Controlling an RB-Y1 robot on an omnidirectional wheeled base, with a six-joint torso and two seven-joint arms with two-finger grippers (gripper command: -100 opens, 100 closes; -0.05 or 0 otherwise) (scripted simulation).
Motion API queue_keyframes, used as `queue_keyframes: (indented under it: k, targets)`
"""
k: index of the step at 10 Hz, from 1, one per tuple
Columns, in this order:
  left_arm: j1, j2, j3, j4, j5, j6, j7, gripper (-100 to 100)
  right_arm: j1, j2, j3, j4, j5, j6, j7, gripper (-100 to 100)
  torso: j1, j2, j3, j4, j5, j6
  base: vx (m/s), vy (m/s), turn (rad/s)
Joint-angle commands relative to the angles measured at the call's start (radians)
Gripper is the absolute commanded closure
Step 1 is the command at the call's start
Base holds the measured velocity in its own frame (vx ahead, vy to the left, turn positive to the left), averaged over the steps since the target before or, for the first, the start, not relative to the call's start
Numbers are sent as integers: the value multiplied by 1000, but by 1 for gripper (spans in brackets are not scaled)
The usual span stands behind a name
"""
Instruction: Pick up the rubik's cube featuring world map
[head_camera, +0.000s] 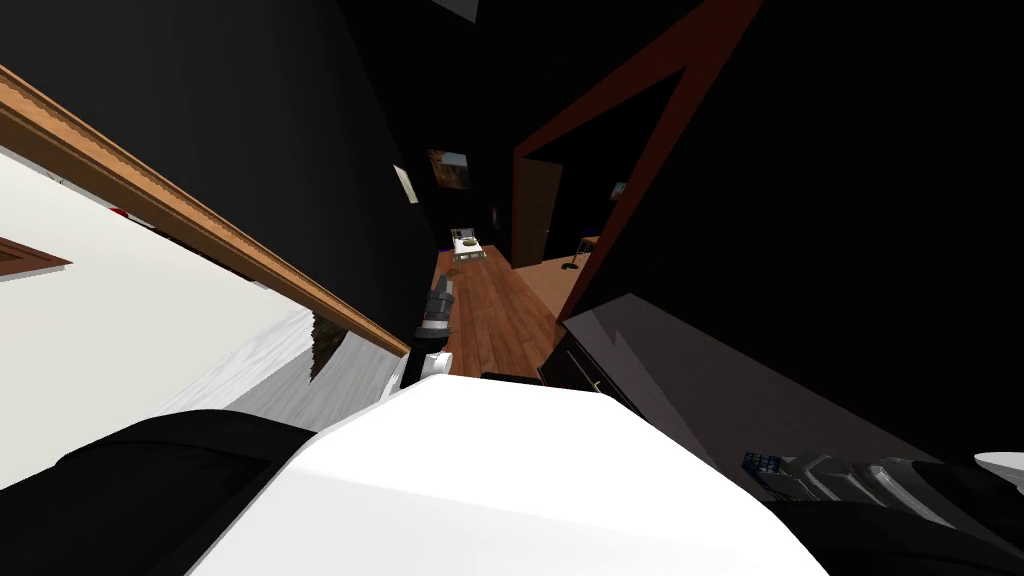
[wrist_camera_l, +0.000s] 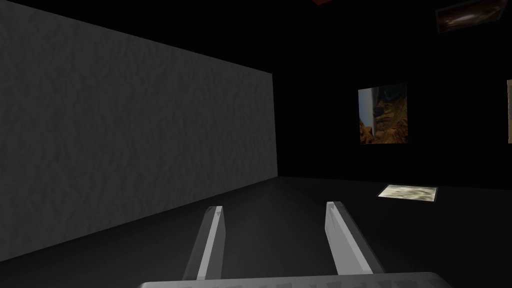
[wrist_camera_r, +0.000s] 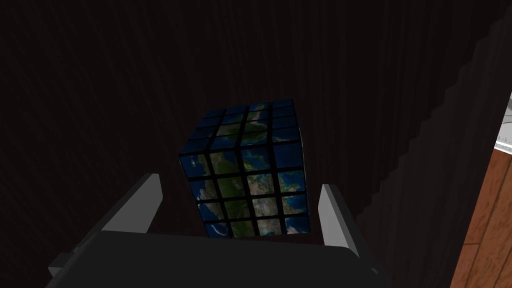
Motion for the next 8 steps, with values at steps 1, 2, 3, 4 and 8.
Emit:
queue_keyframes:
  k: [1,2,3,4,8]
  targets:
    - [0,0,0,0,0,0,0,0,-1,28,-8,16,25,2,-7,-100,0,0,0,0,0,0,14,-2,28]
    - [0,0,0,0,0,0,0,0,1,45,-7,22,30,10,-4,-100,0,0,0,0,0,0,13,0,49]
    - [0,0,0,0,0,0,0,0,1,32,-5,13,21,9,-3,-100,0,0,0,0,0,0,6,-1,9]
    - [0,0,0,0,0,0,0,0,1,34,-5,14,22,10,-3,100,0,1,0,0,0,0,0,0,0]
    - [0,0,0,0,0,0,0,0,1,34,-5,13,23,9,-2,100,0,1,1,1,0,0,0,0,0]
